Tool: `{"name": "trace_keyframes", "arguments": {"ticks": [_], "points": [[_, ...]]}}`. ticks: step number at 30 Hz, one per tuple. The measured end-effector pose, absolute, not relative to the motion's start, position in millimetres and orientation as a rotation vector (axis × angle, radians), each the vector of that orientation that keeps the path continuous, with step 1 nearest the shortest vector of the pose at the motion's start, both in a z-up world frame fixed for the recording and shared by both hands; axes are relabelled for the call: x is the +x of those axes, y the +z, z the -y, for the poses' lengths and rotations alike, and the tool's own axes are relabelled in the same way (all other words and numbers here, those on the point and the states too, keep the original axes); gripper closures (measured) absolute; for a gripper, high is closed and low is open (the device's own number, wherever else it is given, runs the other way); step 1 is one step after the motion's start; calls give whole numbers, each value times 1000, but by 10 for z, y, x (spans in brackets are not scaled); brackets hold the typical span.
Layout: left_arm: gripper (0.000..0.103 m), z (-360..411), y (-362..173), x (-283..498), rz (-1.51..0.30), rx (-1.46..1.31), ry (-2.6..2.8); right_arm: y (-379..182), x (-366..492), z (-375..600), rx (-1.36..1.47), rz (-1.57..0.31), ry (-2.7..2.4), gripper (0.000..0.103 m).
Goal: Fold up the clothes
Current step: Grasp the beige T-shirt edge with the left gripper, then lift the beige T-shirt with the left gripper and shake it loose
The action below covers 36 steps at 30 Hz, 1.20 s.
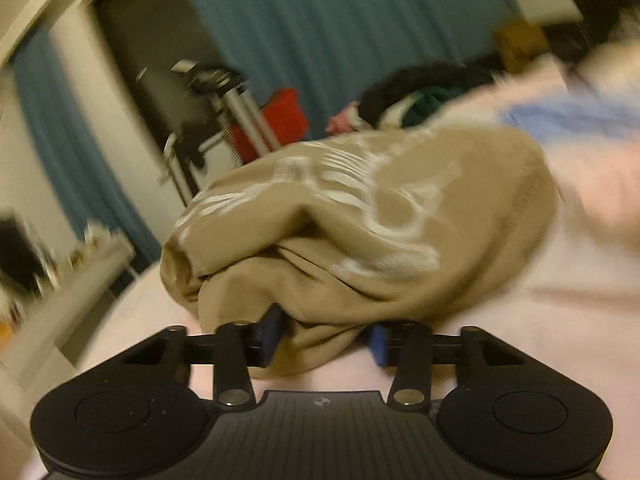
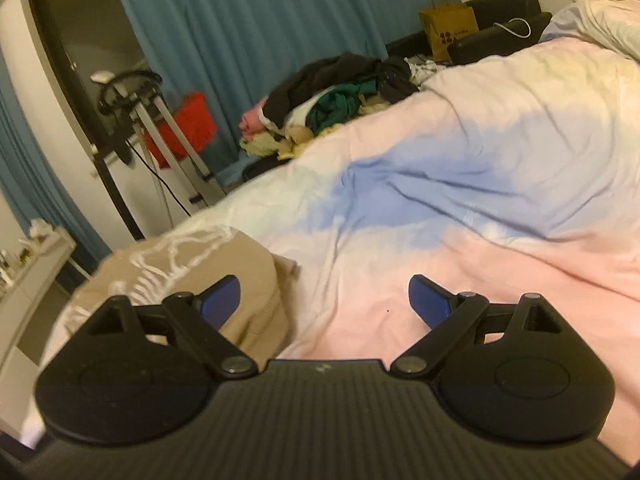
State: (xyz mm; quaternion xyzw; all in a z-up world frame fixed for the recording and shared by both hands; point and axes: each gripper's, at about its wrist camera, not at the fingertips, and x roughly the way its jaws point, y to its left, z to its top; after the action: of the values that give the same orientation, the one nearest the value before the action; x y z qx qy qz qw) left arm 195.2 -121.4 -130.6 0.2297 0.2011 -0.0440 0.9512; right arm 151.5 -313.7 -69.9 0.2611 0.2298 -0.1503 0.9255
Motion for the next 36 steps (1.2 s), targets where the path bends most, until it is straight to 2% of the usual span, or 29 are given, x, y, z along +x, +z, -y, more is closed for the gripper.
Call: {"name": "trace_keyframes", "arguments": {"ticks": [2,4,8,13,22,31,36], "points": [[92,1073,-1144,1963,-399,378,-87,-748,1559,3120,524,-481,-305,10],[96,915,-976,1934,-410,277,-103,-757,1587,3094,508,-472,-299,10],[97,632,-653,1813,-421,107,-136,-720,1601,2987,438,-443,-276,10],[98,417,-286,1484,-366,58,-157,-618,1516,2819,353,-419,-239,10],[99,-63,65,1053,-337,-52,-153,-388,1198,2360,230,-384,-97,10],[99,-427,74,938,-364,-134,-121,-714,1318,1817,18,-525,59,10],[98,-497,56,942,-367,-148,-112,-893,1494,1627,-84,-528,47,10]]}}
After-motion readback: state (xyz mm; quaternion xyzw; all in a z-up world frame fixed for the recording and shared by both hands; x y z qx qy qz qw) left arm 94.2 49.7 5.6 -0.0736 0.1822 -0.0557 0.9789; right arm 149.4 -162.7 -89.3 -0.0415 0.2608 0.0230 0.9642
